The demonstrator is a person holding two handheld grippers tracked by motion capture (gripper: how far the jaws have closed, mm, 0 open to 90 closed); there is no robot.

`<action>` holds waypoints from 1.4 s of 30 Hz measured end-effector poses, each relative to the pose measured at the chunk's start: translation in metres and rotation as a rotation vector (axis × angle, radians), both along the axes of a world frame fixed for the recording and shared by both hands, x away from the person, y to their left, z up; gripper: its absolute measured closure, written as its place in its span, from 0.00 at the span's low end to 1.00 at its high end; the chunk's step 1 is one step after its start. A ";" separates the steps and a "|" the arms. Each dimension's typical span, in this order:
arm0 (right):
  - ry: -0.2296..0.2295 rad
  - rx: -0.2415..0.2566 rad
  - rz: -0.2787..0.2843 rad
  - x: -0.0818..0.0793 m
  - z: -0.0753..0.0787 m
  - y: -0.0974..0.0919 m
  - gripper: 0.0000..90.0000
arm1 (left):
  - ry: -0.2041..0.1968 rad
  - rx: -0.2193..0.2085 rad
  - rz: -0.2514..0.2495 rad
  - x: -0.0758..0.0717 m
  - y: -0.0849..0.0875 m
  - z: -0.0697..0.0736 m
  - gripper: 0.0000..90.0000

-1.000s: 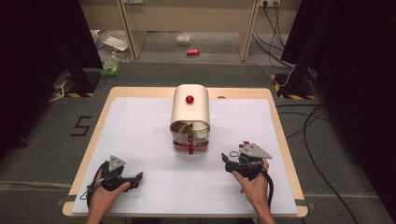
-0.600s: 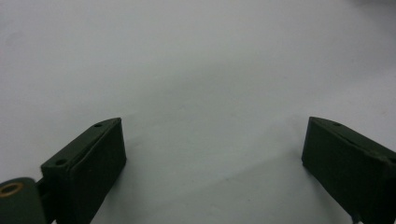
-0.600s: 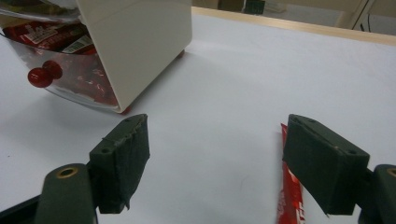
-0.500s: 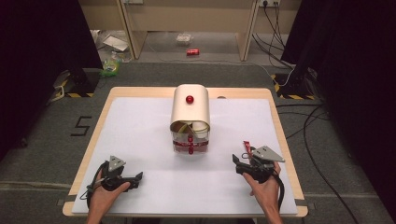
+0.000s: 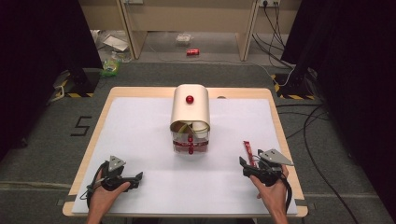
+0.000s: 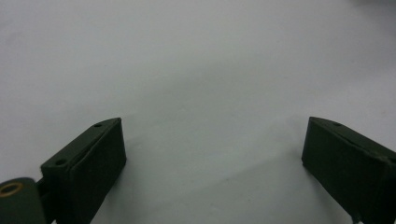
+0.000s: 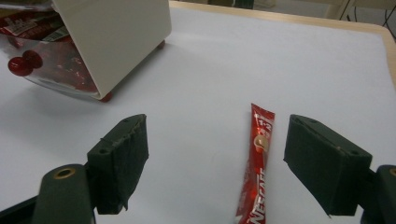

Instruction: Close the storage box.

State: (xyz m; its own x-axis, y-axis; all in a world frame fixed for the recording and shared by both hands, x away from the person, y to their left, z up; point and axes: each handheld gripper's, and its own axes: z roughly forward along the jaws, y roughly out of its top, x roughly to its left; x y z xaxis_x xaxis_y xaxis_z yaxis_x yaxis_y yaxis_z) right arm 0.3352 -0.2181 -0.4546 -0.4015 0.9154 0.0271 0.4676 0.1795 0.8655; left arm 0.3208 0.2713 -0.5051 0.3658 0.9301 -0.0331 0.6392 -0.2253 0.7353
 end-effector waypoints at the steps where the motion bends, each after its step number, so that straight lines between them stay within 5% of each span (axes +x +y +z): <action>1: 0.001 0.000 0.001 0.000 0.000 -0.001 0.25 | 0.000 0.000 0.000 0.000 0.000 0.000 0.06; 42: 0.091 -0.021 -0.010 -0.027 -0.013 -0.023 0.26 | -0.002 0.000 0.000 0.000 0.000 0.000 0.06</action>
